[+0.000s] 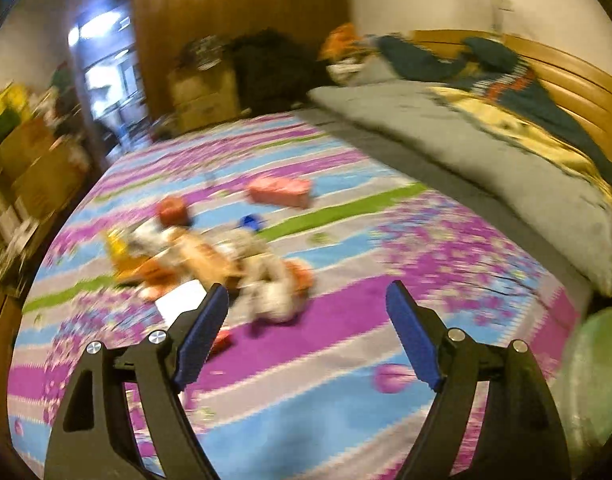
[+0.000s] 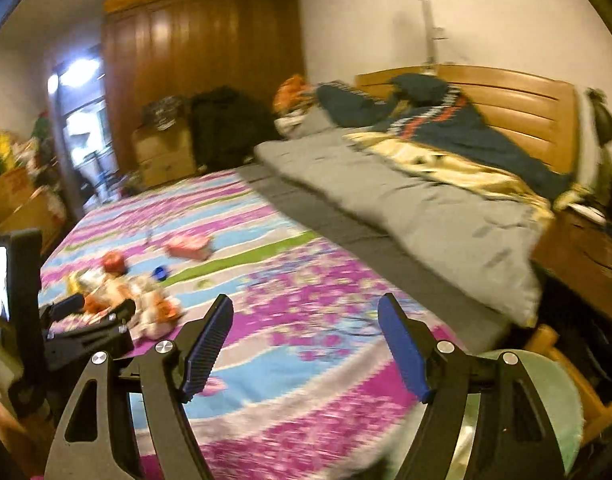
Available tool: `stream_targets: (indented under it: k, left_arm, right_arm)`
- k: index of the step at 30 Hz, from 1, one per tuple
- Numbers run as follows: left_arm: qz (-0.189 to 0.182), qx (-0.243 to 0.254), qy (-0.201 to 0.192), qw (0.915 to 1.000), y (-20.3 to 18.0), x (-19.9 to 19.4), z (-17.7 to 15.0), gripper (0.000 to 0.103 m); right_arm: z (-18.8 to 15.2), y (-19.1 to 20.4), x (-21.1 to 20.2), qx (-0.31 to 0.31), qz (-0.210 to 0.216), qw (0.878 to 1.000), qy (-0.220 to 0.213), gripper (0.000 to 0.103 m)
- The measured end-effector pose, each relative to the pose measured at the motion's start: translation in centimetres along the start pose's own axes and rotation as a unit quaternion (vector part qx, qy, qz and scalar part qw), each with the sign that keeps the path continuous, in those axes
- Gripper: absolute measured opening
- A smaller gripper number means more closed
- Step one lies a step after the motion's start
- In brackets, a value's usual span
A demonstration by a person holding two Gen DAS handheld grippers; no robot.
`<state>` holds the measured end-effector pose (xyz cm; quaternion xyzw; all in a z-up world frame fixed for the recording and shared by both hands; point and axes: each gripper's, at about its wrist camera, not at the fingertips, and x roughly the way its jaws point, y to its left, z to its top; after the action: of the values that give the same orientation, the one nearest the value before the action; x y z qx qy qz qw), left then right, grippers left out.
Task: Collect trash
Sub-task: 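Move both grippers back over the trash on the bed, then grasp the red cigarette pack with the right gripper while the left grasps the orange tube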
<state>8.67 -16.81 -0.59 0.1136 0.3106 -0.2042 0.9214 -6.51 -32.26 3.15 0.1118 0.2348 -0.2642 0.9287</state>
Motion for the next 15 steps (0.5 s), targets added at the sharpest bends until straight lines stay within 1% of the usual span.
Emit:
stream_targets:
  k: [3,4,6,8,10,11,13,15]
  left_arm:
    - [0.03,-0.03,0.016,0.999,4.8,1.6,-0.3,0.078]
    - [0.038,-0.036,0.02,0.9984,6.1,2.1,-0.5,0.078]
    - [0.057,-0.045,0.035,0.9968,9.5,3.3,-1.2,0.078]
    - [0.065,-0.052,0.051,0.9952,12.2,4.2,-1.8,0.078]
    - [0.058,-0.064,0.075,0.9934,15.6,5.6,-2.6,0.078]
    - [0.054,-0.066,0.082,0.993,16.6,6.1,-2.8,0.078]
    - [0.026,-0.064,0.098,0.9928,19.6,7.7,-3.1,0.078]
    - [0.004,-0.06,0.112,0.9919,21.9,9.0,-3.1,0.078]
  right_arm:
    - [-0.2,4.0,2.1,-0.029,0.036,0.999,0.017,0.076]
    - [-0.4,6.1,3.0,-0.043,0.053,0.997,0.027,0.076]
    - [-0.9,8.7,4.5,-0.063,0.077,0.994,0.041,0.076]
    - [-1.6,11.8,6.1,-0.087,0.105,0.989,0.061,0.076]
    - [-2.6,15.1,7.9,-0.11,0.131,0.982,0.081,0.076]
    - [-3.0,16.7,8.7,-0.121,0.142,0.978,0.09,0.077]
    - [-4.0,19.8,10.5,-0.143,0.17,0.969,0.111,0.08]
    - [-4.8,22.0,12.2,-0.162,0.189,0.96,0.13,0.083]
